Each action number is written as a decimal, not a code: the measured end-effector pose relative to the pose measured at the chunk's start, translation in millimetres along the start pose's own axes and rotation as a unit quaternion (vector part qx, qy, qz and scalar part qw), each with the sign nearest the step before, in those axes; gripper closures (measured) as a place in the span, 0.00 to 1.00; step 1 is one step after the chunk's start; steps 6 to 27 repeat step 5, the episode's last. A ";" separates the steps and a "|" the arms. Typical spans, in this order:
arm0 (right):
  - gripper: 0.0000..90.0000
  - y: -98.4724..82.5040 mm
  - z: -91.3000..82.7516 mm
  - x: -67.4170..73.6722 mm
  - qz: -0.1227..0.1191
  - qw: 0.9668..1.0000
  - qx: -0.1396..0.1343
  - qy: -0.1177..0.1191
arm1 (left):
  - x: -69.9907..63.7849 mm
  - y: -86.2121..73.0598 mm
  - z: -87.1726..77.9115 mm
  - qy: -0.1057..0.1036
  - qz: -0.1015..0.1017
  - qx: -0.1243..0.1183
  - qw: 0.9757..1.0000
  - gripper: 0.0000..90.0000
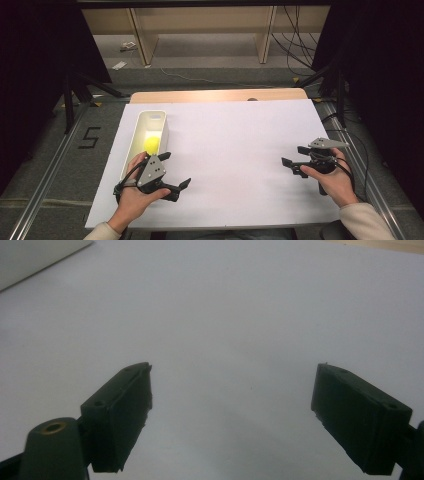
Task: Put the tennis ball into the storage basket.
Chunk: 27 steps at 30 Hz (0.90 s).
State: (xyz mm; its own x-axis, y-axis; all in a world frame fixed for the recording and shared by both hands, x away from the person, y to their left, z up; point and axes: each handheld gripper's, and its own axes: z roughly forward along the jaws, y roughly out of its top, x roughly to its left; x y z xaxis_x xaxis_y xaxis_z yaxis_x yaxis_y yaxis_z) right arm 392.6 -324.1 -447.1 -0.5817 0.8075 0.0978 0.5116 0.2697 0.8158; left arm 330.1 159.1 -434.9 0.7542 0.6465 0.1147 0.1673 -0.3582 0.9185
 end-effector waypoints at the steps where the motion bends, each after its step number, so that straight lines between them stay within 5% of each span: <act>1: 0.19 0.0 0.1 0.2 0.000 1.000 0.000 0.000 | 0.1 0.0 0.0 0.000 0.000 0.000 1.000 0.00; 27: 0.19 0.4 0.6 0.5 0.001 1.000 -0.002 0.000 | 0.4 0.1 0.3 0.000 -0.001 0.000 1.000 0.00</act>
